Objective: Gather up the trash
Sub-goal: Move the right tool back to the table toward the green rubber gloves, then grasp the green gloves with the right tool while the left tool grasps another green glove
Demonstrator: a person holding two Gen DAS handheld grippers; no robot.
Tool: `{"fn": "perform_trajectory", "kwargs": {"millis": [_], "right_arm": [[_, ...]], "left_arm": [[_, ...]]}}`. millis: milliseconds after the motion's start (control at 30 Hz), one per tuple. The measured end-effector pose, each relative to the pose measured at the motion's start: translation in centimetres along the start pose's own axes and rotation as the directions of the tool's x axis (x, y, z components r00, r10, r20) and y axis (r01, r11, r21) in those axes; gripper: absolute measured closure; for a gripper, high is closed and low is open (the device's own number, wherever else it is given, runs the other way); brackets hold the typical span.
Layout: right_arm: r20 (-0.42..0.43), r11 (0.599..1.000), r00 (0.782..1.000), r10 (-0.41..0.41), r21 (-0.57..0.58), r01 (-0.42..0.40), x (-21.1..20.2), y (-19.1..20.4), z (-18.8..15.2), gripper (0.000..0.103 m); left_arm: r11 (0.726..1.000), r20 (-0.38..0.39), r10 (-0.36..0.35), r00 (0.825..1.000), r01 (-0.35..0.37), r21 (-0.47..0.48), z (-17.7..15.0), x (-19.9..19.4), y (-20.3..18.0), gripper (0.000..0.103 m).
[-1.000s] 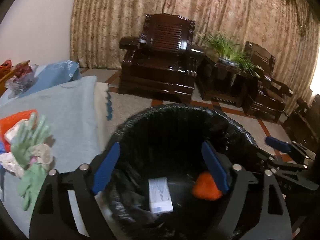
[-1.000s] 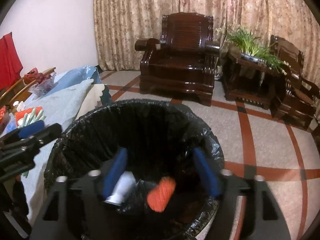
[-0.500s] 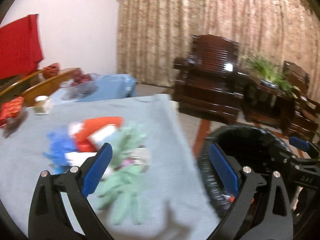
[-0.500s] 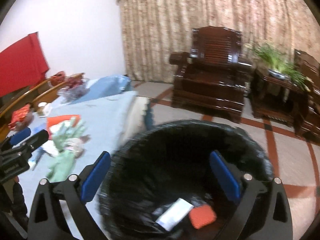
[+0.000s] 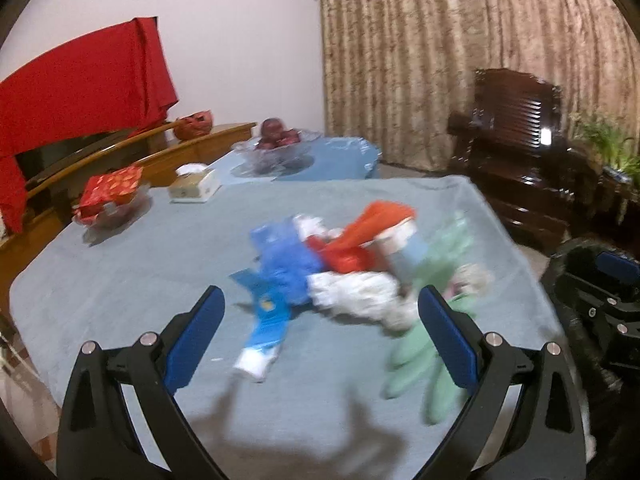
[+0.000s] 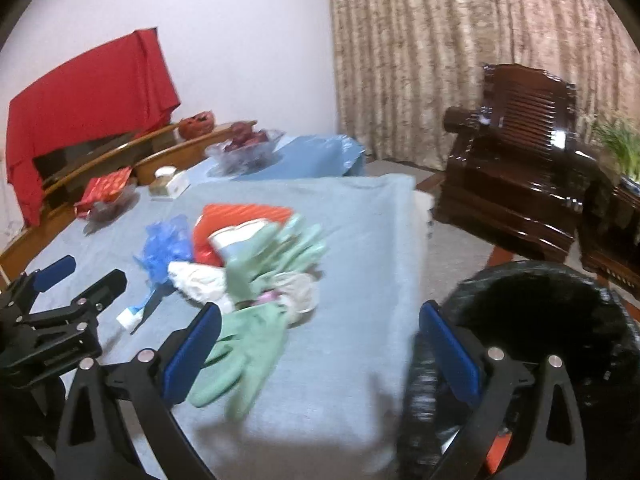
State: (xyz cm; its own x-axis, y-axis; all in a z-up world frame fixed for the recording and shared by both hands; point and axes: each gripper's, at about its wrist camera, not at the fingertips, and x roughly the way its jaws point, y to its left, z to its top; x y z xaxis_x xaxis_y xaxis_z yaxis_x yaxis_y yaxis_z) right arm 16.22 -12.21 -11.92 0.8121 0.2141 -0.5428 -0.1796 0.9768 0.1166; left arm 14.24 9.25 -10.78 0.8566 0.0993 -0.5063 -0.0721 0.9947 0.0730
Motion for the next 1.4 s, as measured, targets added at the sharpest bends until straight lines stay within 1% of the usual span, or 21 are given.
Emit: {"fn": "perform_trajectory", "kwargs": {"millis": [133, 267, 500, 600, 700, 767, 800, 833, 900, 967, 1067, 1167, 1267, 1400], "right_arm": [[-0.039, 0.999, 0.999, 0.002, -0.033, -0.003, 2.6, 2.4, -1.1, 0.013], [-0.093, 1.0, 0.996, 0.007, -0.021, -0.009, 5.1, 3.1, -1.9, 0.019], [-0.159, 1.0, 0.987, -0.004, -0.024, 0.001, 7.8, 3.3, -2.8, 0.025], [-0.193, 1.0, 0.981, -0.002, -0.027, -0.004, 8.7, 3.4, -2.8, 0.029], [-0.223, 0.999, 0.975, 0.016, -0.032, -0.024, 9.5, 3.8, -2.8, 0.036], [-0.248, 0.998, 0.968, 0.043, -0.034, -0.053, 9.9, 4.0, -2.9, 0.051], [-0.262, 0.997, 0.963, 0.068, -0.025, -0.077, 10.1, 4.1, -3.0, 0.056], [-0.269, 0.995, 0.959, 0.092, -0.012, -0.099, 10.3, 4.1, -3.0, 0.066], [-0.274, 0.994, 0.955, 0.11, 0.003, -0.114, 10.3, 4.0, -3.0, 0.07], [-0.27, 0.992, 0.955, 0.127, 0.023, -0.125, 10.2, 3.6, -3.0, 0.079], [-0.263, 0.989, 0.954, 0.146, 0.039, -0.14, 9.9, 3.1, -2.8, 0.087], [-0.233, 0.991, 0.963, 0.136, 0.019, -0.135, 9.0, 2.9, -2.2, 0.09], [-0.208, 0.991, 0.968, 0.136, 0.025, -0.134, 7.8, 2.2, -1.6, 0.091], [-0.183, 0.993, 0.976, 0.116, 0.015, -0.115, 6.3, 1.0, -0.9, 0.091]], "left_arm": [[0.999, -0.031, 0.036, 0.999, -0.036, -0.023, -1.7, 1.2, 2.0, 0.008], [0.997, -0.063, 0.053, 0.997, -0.056, -0.043, -2.7, 2.4, 3.1, 0.008], [0.996, -0.095, 0.059, 0.994, -0.065, -0.062, -3.4, 4.2, 3.9, 0.008], [0.996, -0.105, 0.055, 0.993, -0.062, -0.069, -3.5, 4.8, 4.1, 0.008], [0.996, -0.113, 0.045, 0.993, -0.054, -0.077, -3.5, 5.2, 4.0, 0.008], [0.996, -0.112, 0.039, 0.993, -0.047, -0.075, -3.6, 5.4, 3.8, 0.008], [0.996, -0.112, 0.035, 0.993, -0.044, -0.073, -3.6, 5.6, 3.7, 0.008], [0.997, -0.113, 0.032, 0.993, -0.041, -0.073, -3.6, 5.6, 3.5, 0.008], [0.997, -0.114, 0.025, 0.993, -0.033, -0.074, -3.6, 5.6, 3.3, 0.008], [0.997, -0.113, 0.019, 0.993, -0.027, -0.069, -3.5, 5.6, 3.0, 0.008], [0.998, -0.107, 0.01, 0.994, -0.016, -0.056, -3.3, 5.3, 2.2, 0.008], [0.999, -0.099, -0.002, 0.995, -0.003, -0.053, -3.0, 5.1, 1.6, 0.008], [0.998, -0.09, -0.017, 0.996, 0.012, -0.056, -2.5, 4.8, 0.9, 0.008], [0.998, -0.075, -0.043, 0.996, 0.04, -0.048, -2.0, 4.5, -0.5, 0.008]]}}
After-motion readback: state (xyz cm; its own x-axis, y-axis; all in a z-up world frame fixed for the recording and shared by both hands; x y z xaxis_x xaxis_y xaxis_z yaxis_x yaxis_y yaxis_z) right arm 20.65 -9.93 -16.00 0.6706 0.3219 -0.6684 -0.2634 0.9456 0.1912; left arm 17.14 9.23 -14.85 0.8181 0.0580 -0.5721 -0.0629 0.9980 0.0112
